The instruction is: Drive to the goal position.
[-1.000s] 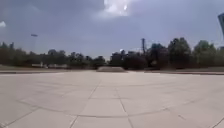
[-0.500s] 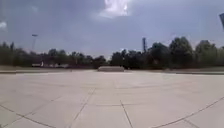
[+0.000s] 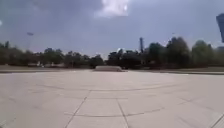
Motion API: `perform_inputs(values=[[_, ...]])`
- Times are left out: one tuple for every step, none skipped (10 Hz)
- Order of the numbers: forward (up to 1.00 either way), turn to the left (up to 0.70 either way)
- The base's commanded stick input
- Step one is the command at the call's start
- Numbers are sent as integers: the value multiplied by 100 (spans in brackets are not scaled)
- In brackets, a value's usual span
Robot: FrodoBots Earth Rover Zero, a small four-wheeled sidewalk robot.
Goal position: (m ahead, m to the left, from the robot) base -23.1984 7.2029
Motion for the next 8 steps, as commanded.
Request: perform_inputs(values=[[70,0],[70,0],[70,0],[70,0],[70,0],[70,0],[70,0],[70,0]])
